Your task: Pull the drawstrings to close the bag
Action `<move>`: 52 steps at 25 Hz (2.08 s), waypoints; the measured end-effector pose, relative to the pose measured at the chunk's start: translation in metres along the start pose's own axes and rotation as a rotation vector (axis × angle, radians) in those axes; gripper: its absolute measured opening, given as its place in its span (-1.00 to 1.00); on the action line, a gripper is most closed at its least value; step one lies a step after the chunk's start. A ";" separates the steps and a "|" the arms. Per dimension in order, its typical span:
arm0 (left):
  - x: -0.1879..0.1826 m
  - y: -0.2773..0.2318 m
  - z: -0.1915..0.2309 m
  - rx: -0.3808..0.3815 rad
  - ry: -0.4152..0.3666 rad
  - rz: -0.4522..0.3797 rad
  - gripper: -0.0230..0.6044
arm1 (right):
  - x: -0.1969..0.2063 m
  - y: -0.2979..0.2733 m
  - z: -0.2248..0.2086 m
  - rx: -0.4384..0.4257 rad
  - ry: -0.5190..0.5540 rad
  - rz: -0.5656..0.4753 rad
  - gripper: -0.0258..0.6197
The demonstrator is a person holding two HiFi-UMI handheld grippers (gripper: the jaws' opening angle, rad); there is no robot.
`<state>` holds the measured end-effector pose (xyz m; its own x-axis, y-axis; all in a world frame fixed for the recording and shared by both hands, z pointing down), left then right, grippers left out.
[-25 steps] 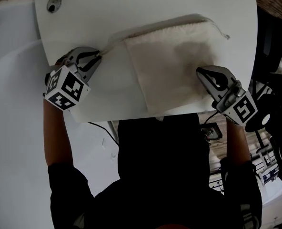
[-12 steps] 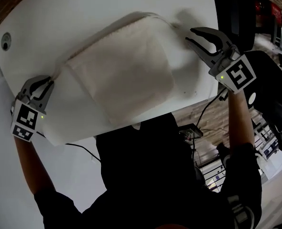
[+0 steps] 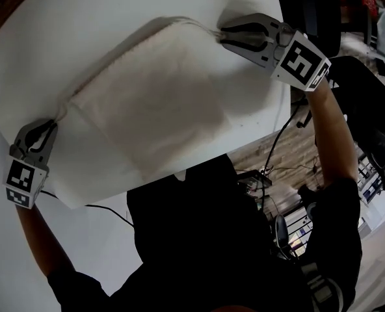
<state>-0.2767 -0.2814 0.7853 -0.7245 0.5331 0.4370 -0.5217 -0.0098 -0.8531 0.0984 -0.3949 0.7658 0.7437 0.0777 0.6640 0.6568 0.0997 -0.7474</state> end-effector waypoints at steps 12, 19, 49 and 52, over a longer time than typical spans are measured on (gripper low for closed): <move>-0.004 0.019 -0.002 -0.057 0.007 -0.003 -0.78 | -0.018 0.005 -0.008 0.092 -0.070 0.053 -0.76; 0.001 0.020 -0.002 -0.159 0.116 -0.087 -0.78 | -0.018 0.016 -0.007 0.233 -0.037 0.041 -0.78; -0.112 0.369 -0.056 -0.839 -0.229 -0.530 -0.79 | -0.303 0.319 -0.043 0.822 0.568 -0.189 -0.78; -0.115 0.399 -0.074 -0.907 -0.277 -0.506 -0.79 | -0.328 0.334 -0.041 0.850 0.612 -0.216 -0.78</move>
<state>-0.3685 -0.2839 0.3735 -0.6548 0.0877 0.7507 -0.3434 0.8503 -0.3988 0.0787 -0.4277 0.2977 0.7132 -0.5115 0.4794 0.6554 0.7291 -0.1970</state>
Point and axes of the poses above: the fingertips, and each gripper's own axes: y backward along the fingers, z to its left, x out of its underside, the point moved 1 cm from there along y, backward along the fingers, and after that the axes turned 6 degrees about x, right-handed, at the moved point
